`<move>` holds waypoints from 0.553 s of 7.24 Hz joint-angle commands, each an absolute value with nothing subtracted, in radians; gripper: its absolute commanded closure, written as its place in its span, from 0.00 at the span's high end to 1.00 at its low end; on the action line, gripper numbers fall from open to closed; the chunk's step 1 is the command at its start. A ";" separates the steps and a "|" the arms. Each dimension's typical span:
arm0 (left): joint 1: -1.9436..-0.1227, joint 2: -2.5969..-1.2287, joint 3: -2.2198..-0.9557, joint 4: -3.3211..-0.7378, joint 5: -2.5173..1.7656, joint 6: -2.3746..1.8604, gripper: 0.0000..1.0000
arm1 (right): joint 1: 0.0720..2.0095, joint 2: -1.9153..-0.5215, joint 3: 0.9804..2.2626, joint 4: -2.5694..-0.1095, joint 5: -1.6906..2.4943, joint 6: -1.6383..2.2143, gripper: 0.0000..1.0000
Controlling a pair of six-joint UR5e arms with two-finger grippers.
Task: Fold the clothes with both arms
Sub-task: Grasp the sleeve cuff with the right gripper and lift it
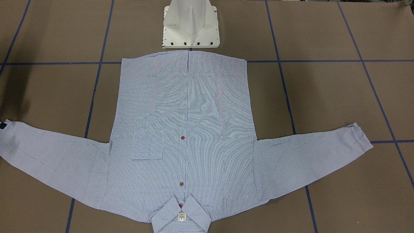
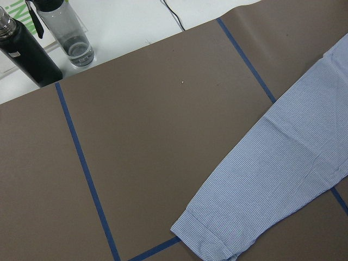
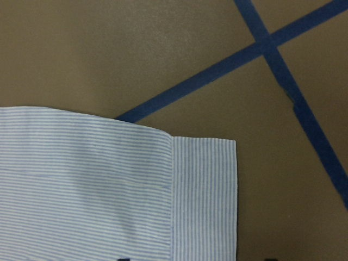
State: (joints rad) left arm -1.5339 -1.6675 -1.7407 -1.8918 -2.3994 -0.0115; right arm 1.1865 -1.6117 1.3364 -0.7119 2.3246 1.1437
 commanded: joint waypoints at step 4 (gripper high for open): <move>-1.534 -1.667 -1.740 -1.891 -2.398 -0.012 1.00 | 1.163 -1.605 1.295 -0.657 2.322 1.195 0.62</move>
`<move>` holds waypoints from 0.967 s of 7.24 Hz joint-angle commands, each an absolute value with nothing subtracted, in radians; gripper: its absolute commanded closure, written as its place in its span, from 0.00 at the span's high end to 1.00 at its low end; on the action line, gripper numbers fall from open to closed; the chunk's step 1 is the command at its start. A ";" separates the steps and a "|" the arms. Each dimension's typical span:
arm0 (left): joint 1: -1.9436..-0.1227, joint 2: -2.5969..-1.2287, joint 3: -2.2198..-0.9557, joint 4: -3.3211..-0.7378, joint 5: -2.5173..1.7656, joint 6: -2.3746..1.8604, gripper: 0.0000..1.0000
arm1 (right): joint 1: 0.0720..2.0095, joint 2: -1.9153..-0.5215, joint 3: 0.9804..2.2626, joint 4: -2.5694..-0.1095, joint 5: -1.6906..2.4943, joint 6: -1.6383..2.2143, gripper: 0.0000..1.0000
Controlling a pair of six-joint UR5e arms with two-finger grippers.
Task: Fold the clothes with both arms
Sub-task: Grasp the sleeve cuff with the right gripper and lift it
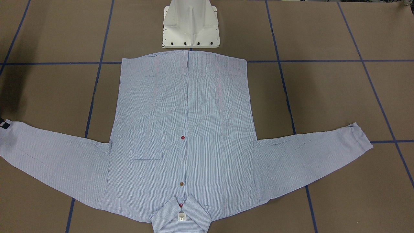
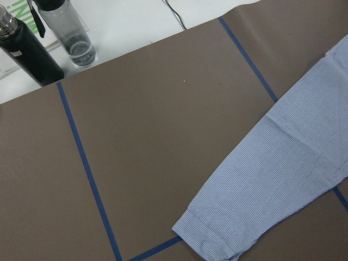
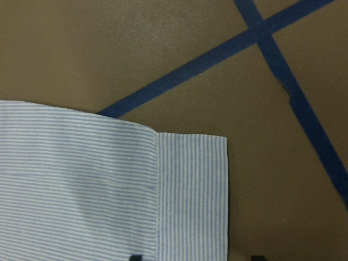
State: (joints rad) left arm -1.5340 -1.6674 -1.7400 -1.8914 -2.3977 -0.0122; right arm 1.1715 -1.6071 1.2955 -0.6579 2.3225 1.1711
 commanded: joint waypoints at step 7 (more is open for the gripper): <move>-1.534 -1.667 -1.743 -1.893 -2.404 -0.040 1.00 | 1.157 -1.614 1.339 -0.655 2.321 1.212 0.00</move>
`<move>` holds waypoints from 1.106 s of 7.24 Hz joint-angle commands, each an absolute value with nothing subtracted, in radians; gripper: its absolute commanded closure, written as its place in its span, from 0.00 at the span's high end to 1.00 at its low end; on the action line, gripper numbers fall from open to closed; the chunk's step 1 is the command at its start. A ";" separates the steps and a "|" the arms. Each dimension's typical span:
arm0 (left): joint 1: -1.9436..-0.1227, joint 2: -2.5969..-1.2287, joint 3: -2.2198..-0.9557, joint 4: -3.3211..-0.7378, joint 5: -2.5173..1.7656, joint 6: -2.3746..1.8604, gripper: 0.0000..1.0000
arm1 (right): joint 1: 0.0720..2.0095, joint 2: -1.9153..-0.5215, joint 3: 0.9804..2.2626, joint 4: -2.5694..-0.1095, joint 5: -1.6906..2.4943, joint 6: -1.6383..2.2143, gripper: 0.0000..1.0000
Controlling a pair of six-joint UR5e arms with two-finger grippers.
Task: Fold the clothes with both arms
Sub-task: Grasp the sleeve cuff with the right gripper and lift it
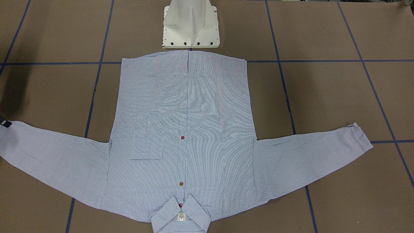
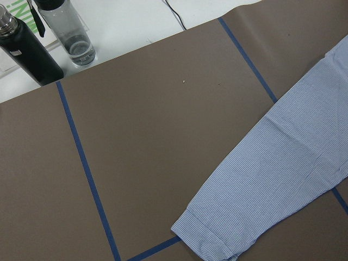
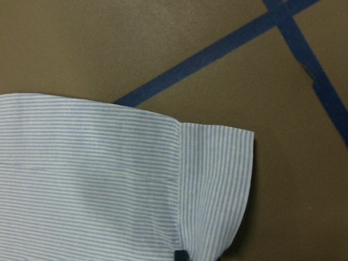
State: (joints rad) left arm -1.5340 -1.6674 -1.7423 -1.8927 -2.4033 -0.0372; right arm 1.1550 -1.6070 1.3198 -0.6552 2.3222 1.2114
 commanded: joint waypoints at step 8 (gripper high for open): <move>-1.534 -1.669 -1.758 -1.894 -2.405 -0.040 1.00 | 1.025 -1.106 1.470 -1.060 2.280 1.318 0.00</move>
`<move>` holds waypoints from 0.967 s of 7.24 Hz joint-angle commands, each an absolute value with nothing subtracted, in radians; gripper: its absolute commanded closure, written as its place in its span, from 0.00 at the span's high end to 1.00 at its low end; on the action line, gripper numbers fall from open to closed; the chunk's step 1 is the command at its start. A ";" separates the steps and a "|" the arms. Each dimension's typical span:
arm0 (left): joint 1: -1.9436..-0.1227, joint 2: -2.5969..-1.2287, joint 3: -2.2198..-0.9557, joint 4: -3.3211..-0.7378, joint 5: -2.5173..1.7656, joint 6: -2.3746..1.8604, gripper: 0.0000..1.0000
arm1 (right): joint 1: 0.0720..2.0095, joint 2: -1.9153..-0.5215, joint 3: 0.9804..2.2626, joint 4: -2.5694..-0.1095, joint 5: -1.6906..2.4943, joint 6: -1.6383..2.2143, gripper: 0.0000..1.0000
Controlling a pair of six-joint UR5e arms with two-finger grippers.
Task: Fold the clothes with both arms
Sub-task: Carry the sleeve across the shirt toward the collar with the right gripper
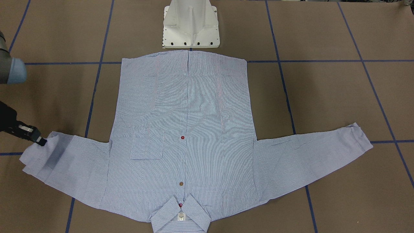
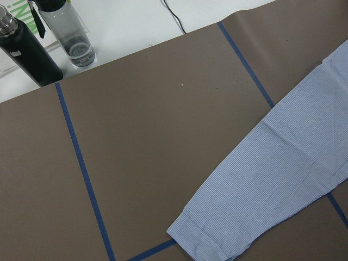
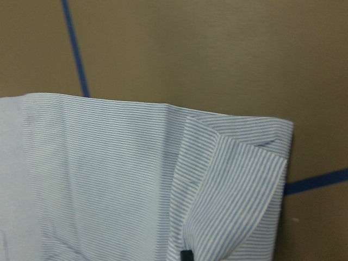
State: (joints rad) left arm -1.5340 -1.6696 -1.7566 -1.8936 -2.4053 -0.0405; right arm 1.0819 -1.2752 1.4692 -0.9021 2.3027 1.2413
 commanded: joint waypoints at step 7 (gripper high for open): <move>-1.534 -1.667 -1.755 -1.893 -2.402 -0.040 1.00 | 0.716 -0.623 1.235 -1.212 1.892 1.551 0.00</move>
